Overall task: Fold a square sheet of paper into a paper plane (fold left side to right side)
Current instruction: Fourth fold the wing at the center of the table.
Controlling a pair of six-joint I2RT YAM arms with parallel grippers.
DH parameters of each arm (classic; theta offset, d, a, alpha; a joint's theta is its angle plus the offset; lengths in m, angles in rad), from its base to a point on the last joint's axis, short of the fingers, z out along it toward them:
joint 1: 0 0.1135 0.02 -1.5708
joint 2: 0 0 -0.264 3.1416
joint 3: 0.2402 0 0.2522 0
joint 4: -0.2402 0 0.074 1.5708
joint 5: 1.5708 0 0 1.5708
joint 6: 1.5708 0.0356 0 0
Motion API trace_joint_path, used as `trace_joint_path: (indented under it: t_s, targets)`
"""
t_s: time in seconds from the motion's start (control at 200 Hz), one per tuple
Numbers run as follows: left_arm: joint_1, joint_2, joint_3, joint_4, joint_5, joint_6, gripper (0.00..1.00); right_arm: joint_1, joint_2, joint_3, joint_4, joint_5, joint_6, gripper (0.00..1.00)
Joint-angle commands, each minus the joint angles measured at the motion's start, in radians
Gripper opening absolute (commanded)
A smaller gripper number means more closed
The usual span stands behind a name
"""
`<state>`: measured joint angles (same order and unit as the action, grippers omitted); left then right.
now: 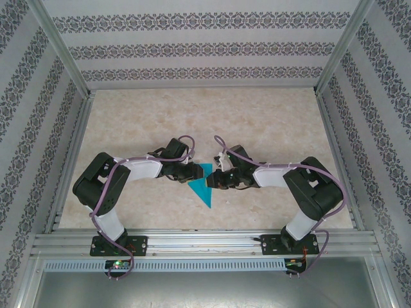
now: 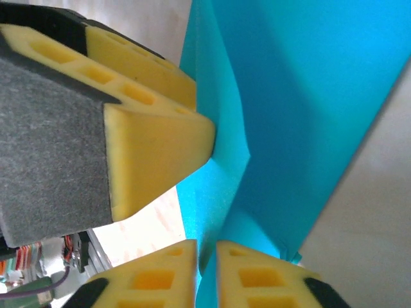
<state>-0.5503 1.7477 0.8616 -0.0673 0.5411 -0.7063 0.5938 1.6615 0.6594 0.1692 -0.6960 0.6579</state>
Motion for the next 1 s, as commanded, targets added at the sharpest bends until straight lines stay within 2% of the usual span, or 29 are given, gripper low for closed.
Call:
trace_joint_path:
  t_s: [0.0, 0.115, 0.475, 0.994]
  targets:
    - [-0.007, 0.019, -0.025, -0.111, -0.100, 0.030, 0.44, 0.009, 0.015, 0.020, -0.002, 0.017, -0.016, 0.08]
    - [-0.007, 0.017, -0.025, -0.113, -0.100, 0.031, 0.44, 0.006, 0.008, 0.019, -0.039, 0.044, -0.032, 0.00]
    - [-0.007, 0.013, -0.024, -0.118, -0.101, 0.033, 0.44, -0.001, 0.000, 0.030, -0.111, 0.105, -0.064, 0.00]
    - [-0.007, 0.015, -0.015, -0.125, -0.102, 0.037, 0.44, 0.004, 0.034, 0.048, -0.128, 0.104, -0.073, 0.00]
